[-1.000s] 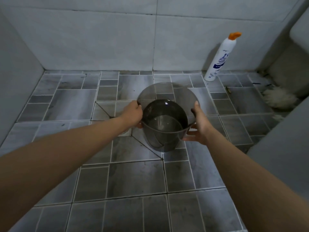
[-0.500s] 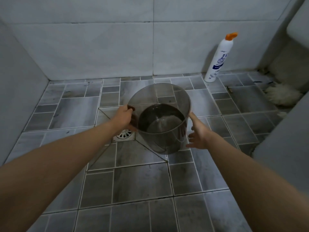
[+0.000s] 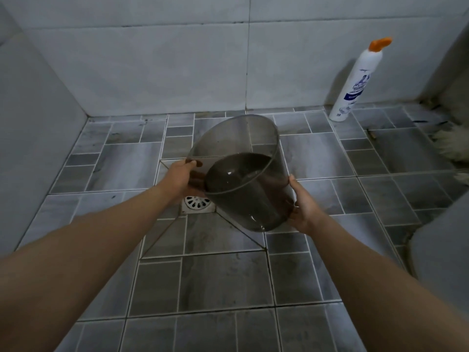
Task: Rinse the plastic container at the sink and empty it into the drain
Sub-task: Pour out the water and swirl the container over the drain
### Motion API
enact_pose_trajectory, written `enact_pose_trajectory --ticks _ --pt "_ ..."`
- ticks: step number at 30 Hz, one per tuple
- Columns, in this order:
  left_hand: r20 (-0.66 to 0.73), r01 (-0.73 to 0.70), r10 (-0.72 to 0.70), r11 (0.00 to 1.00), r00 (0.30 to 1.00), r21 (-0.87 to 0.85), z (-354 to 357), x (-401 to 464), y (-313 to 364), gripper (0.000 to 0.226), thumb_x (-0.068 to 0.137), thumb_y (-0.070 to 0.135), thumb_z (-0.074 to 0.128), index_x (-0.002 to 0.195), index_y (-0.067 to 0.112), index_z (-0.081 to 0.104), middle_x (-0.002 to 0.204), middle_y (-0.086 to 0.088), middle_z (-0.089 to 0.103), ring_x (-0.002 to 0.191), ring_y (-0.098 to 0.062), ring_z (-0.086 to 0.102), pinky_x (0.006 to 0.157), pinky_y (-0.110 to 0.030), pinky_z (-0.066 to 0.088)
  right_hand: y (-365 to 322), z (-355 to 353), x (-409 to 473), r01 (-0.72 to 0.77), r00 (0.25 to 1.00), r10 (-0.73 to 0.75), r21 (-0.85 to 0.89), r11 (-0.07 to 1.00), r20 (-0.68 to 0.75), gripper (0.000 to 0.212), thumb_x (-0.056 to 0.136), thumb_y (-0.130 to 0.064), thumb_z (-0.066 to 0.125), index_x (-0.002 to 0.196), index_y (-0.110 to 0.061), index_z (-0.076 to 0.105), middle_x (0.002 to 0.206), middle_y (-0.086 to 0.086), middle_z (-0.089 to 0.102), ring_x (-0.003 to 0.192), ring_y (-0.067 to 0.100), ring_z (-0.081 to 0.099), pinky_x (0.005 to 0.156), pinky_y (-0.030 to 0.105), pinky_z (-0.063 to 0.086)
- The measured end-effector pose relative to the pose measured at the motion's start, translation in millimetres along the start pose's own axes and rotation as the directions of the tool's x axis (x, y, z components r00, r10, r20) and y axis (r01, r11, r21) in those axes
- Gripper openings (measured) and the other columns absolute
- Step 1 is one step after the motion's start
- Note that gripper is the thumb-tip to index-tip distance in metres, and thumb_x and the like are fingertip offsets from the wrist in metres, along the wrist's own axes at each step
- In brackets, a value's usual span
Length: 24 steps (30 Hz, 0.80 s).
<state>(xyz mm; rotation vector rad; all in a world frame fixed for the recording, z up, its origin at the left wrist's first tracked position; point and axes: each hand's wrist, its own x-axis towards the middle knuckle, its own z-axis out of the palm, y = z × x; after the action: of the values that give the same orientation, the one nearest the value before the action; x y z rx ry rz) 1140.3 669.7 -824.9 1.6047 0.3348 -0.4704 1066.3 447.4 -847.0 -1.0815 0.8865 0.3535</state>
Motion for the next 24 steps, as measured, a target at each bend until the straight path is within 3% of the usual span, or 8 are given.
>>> enact_pose_trajectory --ticks 3,6,11,14,16,18,21,24 --pt "-0.004 -0.005 0.005 1.000 1.000 -0.012 -1.7 1.9 -2.0 0.025 0.101 0.019 0.029 0.090 0.013 0.051 0.087 -0.010 0.058 0.083 -0.027 0.058 0.062 -0.036 0.050 2.2 -3.7 8.7 -0.001 1.000 0.000 0.010 1.000 0.017 0.063 0.088 -0.050 0.055 0.131 -0.004 0.048 0.085 0.009 0.056 0.081 0.026 0.059 0.078 0.041 0.049" --pt "-0.029 0.001 -0.003 0.999 1.000 -0.048 -3.1 5.1 -3.2 0.024 0.101 0.017 0.032 0.086 0.012 0.051 0.087 -0.009 0.058 0.086 -0.026 0.058 0.076 -0.043 0.051 5.5 -8.3 17.5 -0.021 1.000 0.021 -0.005 1.000 0.020 0.062 0.085 -0.054 0.057 0.122 -0.006 0.049 0.089 0.011 0.058 0.081 0.027 0.059 0.062 0.037 0.051" --pt "-0.046 0.059 -0.068 0.985 0.997 -0.163 -2.4 -0.3 -6.7 0.017 0.096 0.001 0.033 0.092 0.007 0.048 0.096 -0.012 0.055 0.101 -0.030 0.054 0.087 -0.043 0.048 5.5 -9.2 23.1 -0.003 1.000 0.003 0.012 1.000 0.009 0.073 0.083 -0.056 0.058 0.134 -0.006 0.047 0.111 0.013 0.061 0.104 0.032 0.056 0.081 0.043 0.050" --pt "-0.025 0.054 -0.061 0.970 0.998 -0.237 4.8 -9.0 -8.8 0.024 0.091 -0.008 0.028 0.080 0.006 0.044 0.087 -0.013 0.050 0.084 -0.026 0.055 0.079 -0.038 0.050 2.2 -11.3 22.2 0.013 0.998 -0.014 0.020 1.000 0.055 0.059 0.087 -0.057 0.051 0.127 -0.014 0.051 0.121 0.014 0.059 0.101 0.033 0.057 0.088 0.049 0.047" --pt "-0.030 0.040 -0.052 0.947 0.998 -0.319 11.2 -13.0 -11.5 0.028 0.088 -0.012 0.025 0.073 0.005 0.042 0.079 -0.014 0.046 0.075 -0.025 0.051 0.071 -0.035 0.047 1.4 -11.2 22.5 0.030 0.999 -0.032 0.028 0.999 0.043 0.063 0.084 -0.059 0.053 0.130 -0.015 0.053 0.125 0.012 0.060 0.099 0.033 0.061 0.084 0.051 0.051" --pt "-0.029 0.030 -0.044 0.923 0.999 -0.384 17.0 -17.7 -13.7 0.030 0.086 -0.012 0.024 0.067 0.005 0.040 0.074 -0.011 0.044 0.070 -0.023 0.048 0.070 -0.032 0.044 -0.2 -11.4 19.3 0.064 0.998 -0.064 0.015 0.998 -0.002 0.078 0.071 -0.062 0.067 0.131 -0.014 0.054 0.127 0.012 0.063 0.102 0.035 0.064 0.081 0.051 0.055" --pt "0.009 0.074 -0.078 0.896 0.997 -0.437 19.3 -22.8 -15.7 0.031 0.089 -0.004 0.027 0.064 0.011 0.036 0.070 -0.009 0.042 0.070 -0.021 0.047 0.069 -0.034 0.043 1.8 -25.8 41.4 0.066 0.996 -0.068 -0.035 0.997 -0.054 0.127 0.016 -0.063 0.088 0.128 -0.014 0.055 0.125 0.015 0.065 0.105 0.041 0.065 0.081 0.062 0.054" --pt "0.070 0.173 -0.158 0.889 0.985 -0.423 19.0 -26.5 -16.6 0.029 0.091 0.006 0.029 0.063 0.015 0.033 0.074 -0.010 0.044 0.080 -0.027 0.050 0.069 -0.043 0.042 4.0 -39.5 61.4 0.096 0.994 -0.098 -0.039 0.995 -0.051 0.133 0.008 -0.061 0.089 0.128 -0.016 0.055 0.125 0.015 0.065 0.105 0.043 0.064 0.082 0.066 0.051"
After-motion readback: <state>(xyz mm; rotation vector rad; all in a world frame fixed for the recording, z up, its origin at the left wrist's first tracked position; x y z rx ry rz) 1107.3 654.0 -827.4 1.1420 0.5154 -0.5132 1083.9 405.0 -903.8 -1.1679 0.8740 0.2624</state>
